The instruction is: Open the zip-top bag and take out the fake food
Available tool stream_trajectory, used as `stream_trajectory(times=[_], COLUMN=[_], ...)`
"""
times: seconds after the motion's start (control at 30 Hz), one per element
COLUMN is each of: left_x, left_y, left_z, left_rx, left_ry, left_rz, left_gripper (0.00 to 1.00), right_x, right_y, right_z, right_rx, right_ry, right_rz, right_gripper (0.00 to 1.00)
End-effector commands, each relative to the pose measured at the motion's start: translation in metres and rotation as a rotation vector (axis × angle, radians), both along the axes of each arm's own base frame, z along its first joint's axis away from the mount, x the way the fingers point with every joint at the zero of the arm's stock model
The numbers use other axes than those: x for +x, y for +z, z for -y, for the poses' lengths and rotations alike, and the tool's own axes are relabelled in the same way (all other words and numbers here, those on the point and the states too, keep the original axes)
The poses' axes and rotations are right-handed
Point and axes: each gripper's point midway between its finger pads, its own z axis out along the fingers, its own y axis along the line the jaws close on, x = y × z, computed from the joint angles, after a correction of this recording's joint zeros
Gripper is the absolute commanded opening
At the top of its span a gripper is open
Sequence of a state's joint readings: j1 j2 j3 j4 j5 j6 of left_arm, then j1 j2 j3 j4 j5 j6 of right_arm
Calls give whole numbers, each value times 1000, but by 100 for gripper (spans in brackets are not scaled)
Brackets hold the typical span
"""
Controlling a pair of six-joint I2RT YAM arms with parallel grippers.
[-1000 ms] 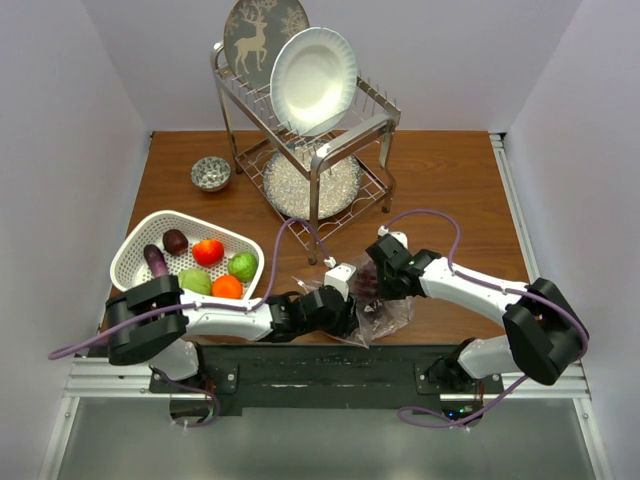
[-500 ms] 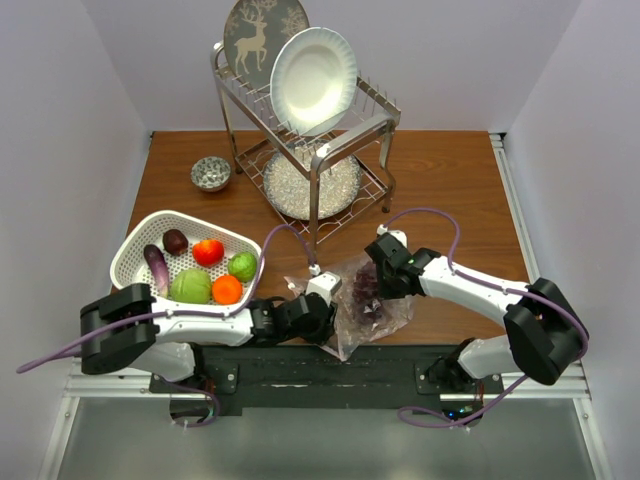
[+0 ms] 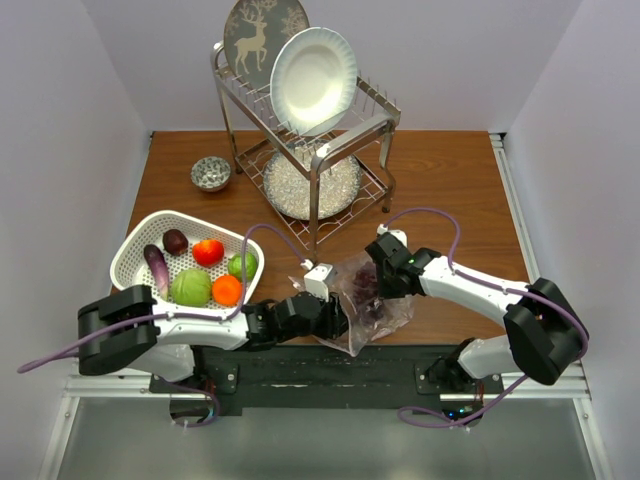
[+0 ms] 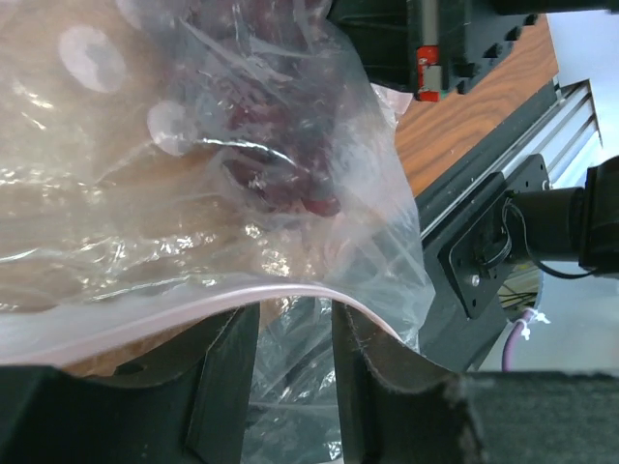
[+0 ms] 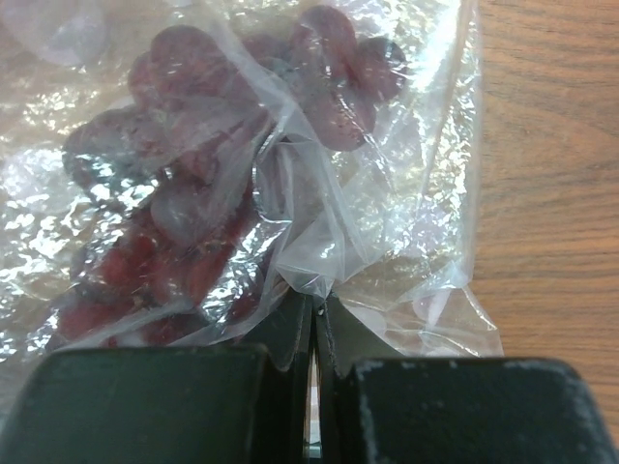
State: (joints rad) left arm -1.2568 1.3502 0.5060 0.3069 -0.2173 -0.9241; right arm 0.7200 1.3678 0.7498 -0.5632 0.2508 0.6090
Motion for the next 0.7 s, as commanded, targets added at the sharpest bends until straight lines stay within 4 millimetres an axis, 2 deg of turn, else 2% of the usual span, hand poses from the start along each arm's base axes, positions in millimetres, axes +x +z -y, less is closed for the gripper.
stream_trajectory(times=[0.0,0.17,0.4,0.67], left_x=[4,4,3,6], left_y=[17,8,15,2], left_z=[23,29,42,49], left_rx=[-121,-125,-185,-164], left_ry=[29,57,37,41], left_rz=[-50,-102,-107,-118], left_gripper=[41,41,41,41], right_x=[6,3,-1,-1], right_y=[7,4,-1,-2], right_z=[-7,-7,-5,-6], right_rx=[30,33,35,40], right_ry=[8,13,11,14], right_rz=[31,24,14,13], right_gripper=[0,0,0,0])
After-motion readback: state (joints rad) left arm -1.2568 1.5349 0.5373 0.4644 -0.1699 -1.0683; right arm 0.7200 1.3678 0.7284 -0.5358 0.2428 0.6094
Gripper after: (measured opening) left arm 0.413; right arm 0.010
